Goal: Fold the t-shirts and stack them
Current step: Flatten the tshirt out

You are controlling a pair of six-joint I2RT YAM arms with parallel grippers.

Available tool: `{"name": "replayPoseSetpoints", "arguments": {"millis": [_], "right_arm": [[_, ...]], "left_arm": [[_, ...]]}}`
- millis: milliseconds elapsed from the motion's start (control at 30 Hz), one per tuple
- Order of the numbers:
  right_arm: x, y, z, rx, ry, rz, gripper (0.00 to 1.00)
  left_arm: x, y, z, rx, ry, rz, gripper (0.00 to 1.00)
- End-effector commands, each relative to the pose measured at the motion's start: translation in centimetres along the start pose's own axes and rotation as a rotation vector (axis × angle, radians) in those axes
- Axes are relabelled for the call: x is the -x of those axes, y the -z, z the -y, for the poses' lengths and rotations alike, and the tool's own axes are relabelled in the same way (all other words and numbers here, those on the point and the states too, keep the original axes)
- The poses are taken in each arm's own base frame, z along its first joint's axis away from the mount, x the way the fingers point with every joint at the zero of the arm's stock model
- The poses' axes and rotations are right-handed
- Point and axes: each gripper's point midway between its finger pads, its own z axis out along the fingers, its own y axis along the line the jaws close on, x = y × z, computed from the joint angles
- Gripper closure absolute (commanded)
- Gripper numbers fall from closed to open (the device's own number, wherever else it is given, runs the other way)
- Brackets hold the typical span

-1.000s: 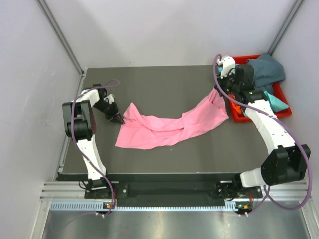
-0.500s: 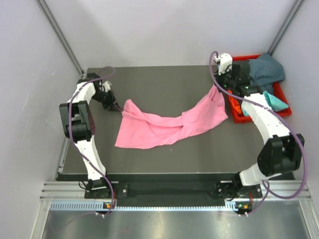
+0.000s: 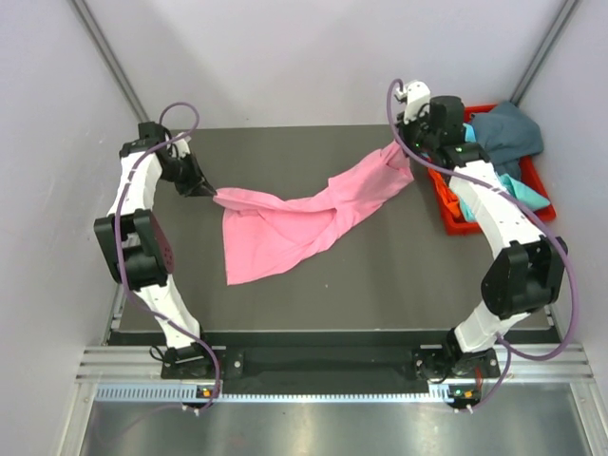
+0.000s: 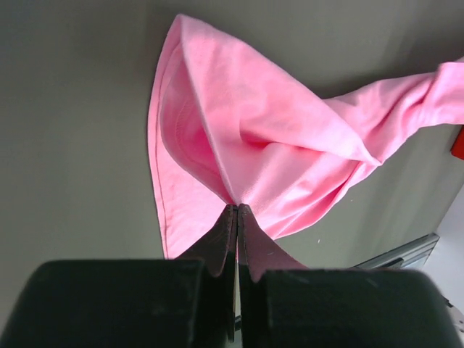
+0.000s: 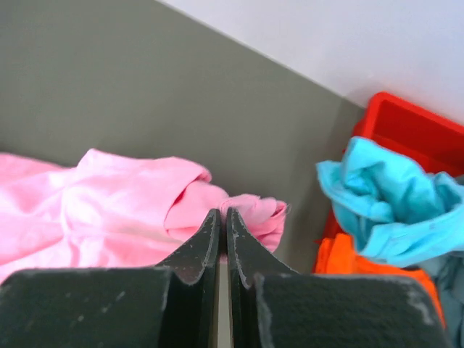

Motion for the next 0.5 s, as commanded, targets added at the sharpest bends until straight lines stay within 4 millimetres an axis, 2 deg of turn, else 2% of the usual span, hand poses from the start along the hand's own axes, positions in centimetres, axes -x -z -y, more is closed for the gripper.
{"name": "replayPoseSetpoints", "arguments": {"millis": [0,33,100,133,200,233,300,333,400,433,467], "right_arm": [[3.0,2.4,-1.4,0.027,0.028,0.093,1.00],[1.2,2.4,-2.2,0.057,0.021,0.048,1.00],[0.0,3.1,-3.6,0.088,0.015,0.026,1.00],[-2.4,3.1,-4.4,0.112,-0.002,-0.026,1.00],[-4.1,4.3,-6.1,0.158,-0.022,-0.057,1.00],[-6.6,5.1,-7.4,0.195,-0.031,-0.108,1.00],[-8.8,6.0,-9.5,0.247,-0.036,-0.150,1.00],[-11.5,6.5,-11.2,0.305,-0.044,-0.206,1.00],[-12.9,7.7,-13.3,0.360,-0.031,-0.226,1.00],[-14.4,8.0,-14.1,0.379,-0.034,-0.253,1.00],[-14.7,8.3,-14.5,0.389,-0.034,-0.256,0.97]], "left_arm": [[1.5,3.4,1.4,-0.009,-0.081,0.098,1.00],[1.0,3.3,1.3,-0.006,-0.072,0.077,1.00],[0.3,3.0,1.2,-0.017,-0.070,0.052,1.00],[0.0,2.8,1.1,-0.017,-0.064,0.044,1.00],[-0.2,3.0,1.3,-0.024,-0.062,0.048,1.00],[-0.2,3.0,1.4,-0.032,-0.063,0.047,1.00],[-0.3,3.1,1.7,-0.047,-0.062,0.045,1.00],[-0.3,3.2,1.8,-0.050,-0.063,0.046,1.00],[-0.5,2.9,1.8,-0.058,-0.059,0.036,1.00],[-0.5,2.8,1.7,-0.058,-0.057,0.034,1.00],[-0.5,2.6,1.6,-0.058,-0.052,0.028,1.00]]}}
